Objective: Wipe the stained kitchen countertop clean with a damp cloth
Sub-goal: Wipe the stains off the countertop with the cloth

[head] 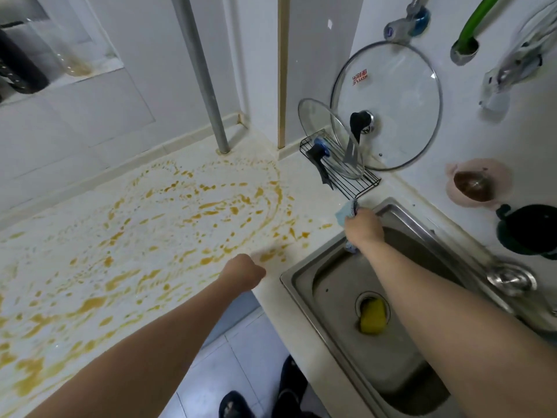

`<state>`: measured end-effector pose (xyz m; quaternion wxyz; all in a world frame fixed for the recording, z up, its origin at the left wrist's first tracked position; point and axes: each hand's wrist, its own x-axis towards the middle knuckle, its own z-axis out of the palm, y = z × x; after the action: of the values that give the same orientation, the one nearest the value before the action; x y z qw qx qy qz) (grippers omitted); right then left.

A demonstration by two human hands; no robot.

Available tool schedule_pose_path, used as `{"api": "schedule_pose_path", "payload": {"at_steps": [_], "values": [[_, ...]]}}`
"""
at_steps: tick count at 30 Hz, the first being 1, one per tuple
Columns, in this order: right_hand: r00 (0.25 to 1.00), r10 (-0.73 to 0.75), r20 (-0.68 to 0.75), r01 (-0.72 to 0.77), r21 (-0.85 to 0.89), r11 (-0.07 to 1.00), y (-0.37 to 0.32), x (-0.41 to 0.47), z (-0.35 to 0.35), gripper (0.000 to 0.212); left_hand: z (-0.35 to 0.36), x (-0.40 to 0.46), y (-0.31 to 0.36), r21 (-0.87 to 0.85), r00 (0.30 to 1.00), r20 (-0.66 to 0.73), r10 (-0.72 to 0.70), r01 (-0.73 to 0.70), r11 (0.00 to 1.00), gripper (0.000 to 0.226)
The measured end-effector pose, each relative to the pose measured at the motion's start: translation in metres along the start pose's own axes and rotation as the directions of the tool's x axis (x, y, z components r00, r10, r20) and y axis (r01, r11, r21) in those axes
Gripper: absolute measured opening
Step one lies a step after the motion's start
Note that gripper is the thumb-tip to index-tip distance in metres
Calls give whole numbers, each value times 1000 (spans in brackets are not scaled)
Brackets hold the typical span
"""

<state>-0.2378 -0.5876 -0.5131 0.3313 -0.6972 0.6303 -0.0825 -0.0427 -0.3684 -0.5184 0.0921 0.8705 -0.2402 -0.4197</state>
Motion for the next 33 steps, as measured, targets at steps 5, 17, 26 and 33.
{"api": "schedule_pose_path", "payload": {"at_steps": [5,17,26,33], "values": [[976,-155,155,186,-214,959,9,25,26,21,15,14,-11,11,999,26,-44,43,999,31],[871,-369,325,490,-512,705,14,-15,94,51,32,17,-2,191,989,128,-72,47,980,71],[946,-234,224,234,26,972,2,12,48,21,29,11,-9,241,989,143,-47,12,971,69],[920,-292,261,348,-203,915,-16,42,63,36,30,10,-19,242,993,114,12,-40,969,59]]}}
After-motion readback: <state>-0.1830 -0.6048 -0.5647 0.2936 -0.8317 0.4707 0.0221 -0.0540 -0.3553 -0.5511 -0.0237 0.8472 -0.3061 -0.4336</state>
